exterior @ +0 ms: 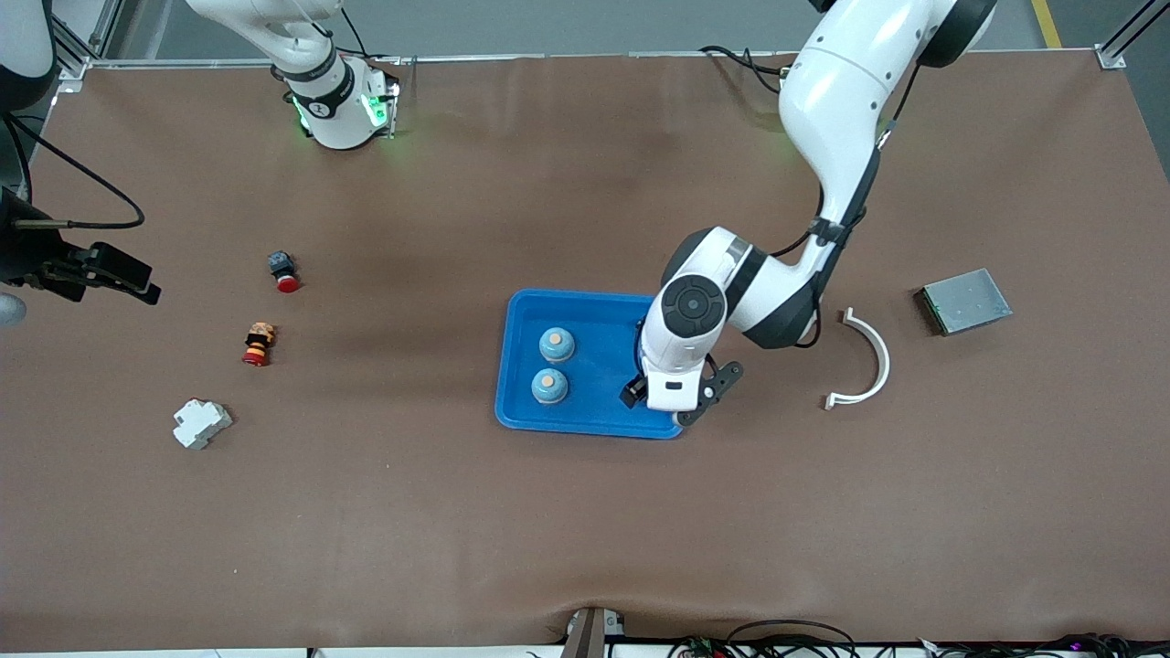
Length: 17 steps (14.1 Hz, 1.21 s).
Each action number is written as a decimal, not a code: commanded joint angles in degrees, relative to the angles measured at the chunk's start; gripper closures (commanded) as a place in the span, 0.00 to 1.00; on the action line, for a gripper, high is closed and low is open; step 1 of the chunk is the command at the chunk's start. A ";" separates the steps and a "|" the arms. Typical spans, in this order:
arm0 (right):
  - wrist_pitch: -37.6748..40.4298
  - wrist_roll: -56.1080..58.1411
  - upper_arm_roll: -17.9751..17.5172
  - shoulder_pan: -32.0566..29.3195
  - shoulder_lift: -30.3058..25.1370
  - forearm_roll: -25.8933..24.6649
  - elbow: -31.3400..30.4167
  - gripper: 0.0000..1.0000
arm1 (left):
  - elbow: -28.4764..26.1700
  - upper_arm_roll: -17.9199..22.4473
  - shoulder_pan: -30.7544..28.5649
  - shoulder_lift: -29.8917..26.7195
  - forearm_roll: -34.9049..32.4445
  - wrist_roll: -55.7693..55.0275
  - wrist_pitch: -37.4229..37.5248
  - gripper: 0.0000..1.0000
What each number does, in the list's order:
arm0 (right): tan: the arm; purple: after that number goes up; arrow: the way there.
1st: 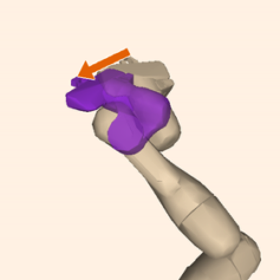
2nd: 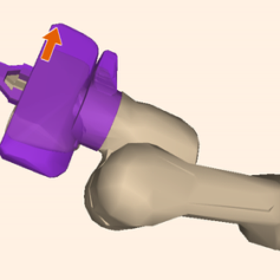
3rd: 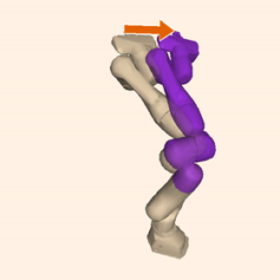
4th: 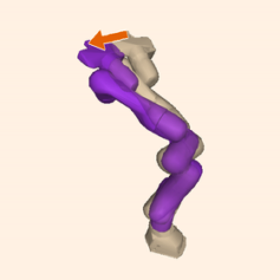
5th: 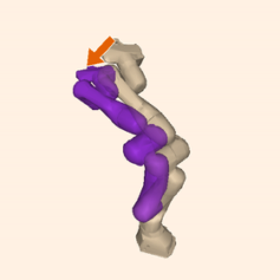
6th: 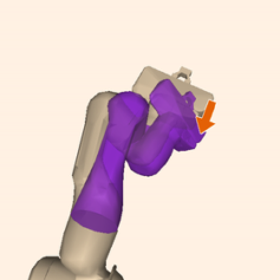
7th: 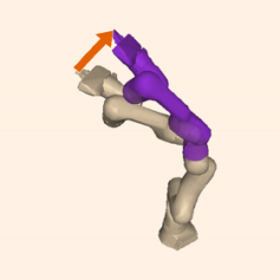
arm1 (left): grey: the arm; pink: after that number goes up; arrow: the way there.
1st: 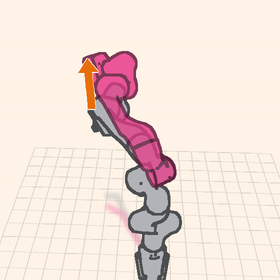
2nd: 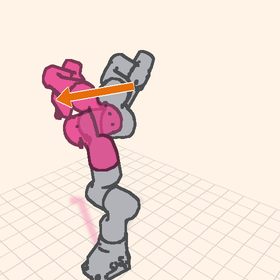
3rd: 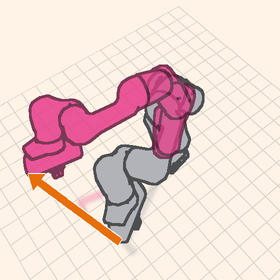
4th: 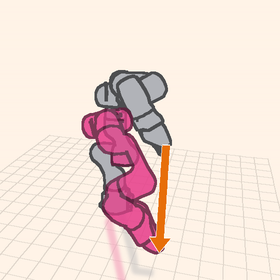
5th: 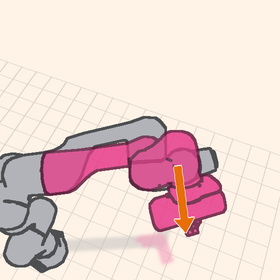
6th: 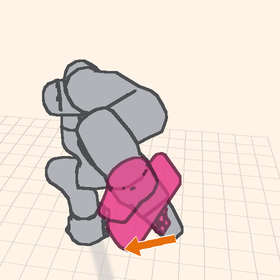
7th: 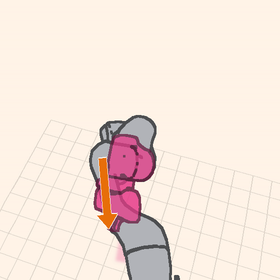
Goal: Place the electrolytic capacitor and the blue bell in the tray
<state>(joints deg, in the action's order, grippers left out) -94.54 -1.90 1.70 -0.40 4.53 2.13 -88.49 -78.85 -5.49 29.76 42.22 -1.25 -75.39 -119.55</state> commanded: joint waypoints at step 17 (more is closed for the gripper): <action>0.58 -0.47 -0.21 -0.40 -1.63 -0.90 -1.69 0.00 | -36.18 -0.67 -30.09 -46.42 6.43 64.97 17.77 0.00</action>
<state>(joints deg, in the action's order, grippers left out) -93.59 -1.90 1.91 -0.68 4.24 1.85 -88.83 -108.67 -5.65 2.73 1.65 4.04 -17.40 -100.84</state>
